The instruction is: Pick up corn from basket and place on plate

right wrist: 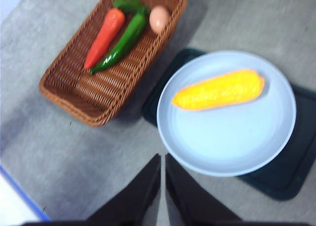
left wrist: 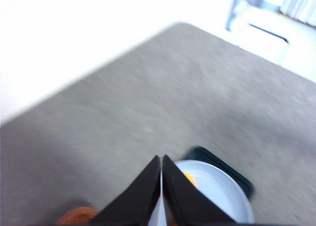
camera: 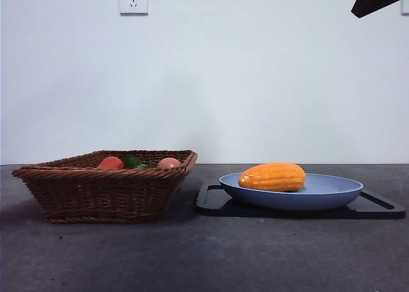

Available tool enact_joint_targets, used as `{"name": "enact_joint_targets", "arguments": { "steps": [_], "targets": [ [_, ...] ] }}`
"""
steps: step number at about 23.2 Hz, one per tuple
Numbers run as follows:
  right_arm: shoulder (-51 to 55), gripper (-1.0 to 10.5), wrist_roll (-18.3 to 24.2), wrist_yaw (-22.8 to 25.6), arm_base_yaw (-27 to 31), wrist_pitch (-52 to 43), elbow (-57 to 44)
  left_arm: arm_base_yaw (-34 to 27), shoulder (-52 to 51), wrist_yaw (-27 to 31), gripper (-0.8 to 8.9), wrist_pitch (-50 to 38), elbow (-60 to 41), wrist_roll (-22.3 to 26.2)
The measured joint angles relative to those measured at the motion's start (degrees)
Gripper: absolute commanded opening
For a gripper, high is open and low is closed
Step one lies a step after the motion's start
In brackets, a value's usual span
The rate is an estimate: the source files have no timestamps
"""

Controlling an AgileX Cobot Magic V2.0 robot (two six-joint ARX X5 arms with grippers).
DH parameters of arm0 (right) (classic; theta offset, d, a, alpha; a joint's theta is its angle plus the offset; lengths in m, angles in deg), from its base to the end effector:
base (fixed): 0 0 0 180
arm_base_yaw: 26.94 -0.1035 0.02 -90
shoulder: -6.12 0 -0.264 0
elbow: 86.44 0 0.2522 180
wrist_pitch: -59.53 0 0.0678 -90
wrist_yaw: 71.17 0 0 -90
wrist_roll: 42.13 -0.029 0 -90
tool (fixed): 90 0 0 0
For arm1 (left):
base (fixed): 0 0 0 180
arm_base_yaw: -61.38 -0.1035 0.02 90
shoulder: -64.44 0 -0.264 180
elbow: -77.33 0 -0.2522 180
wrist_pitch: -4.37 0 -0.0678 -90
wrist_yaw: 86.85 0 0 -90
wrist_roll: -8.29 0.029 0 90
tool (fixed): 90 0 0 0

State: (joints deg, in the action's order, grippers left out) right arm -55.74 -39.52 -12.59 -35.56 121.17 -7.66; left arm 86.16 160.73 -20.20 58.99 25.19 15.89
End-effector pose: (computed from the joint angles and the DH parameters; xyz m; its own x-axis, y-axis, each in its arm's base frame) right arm 0.1980 0.0453 0.3446 0.5214 0.6063 -0.6005 -0.5253 0.7826 0.3341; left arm 0.3136 -0.1574 0.4610 0.6009 -0.7139 -0.3595 0.7567 0.6530 -0.0321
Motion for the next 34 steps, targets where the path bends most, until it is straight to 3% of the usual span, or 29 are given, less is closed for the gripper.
{"name": "enact_joint_targets", "arguments": {
  "steps": [3, 6, 16, 22, 34],
  "targets": [
    [0.00, 0.0, 0.00, 0.00, 0.02, -2.82, 0.00, -7.19, -5.81, -0.11, 0.08, -0.46, -1.68, 0.20],
    [0.00, 0.0, 0.00, -0.02, 0.00, -5.84, 0.00, -13.97, -12.83, -0.46, 0.08, -2.86, -9.51, 0.24],
    [0.00, 0.0, 0.00, -0.02, 0.00, -15.15, 0.00, -31.78, -49.51, -0.50, 0.08, -27.08, -59.56, 0.26],
    [0.00, 0.0, 0.00, 0.00, 0.02, -19.34, 0.00, -33.88, -69.26, 5.57, 0.08, -33.00, -85.20, 0.15],
    [0.00, 0.0, 0.00, 0.00, 0.02, -21.99, 0.00, -33.92, -86.16, 11.96, 0.08, -32.98, -105.00, -3.85]
  ]
}}
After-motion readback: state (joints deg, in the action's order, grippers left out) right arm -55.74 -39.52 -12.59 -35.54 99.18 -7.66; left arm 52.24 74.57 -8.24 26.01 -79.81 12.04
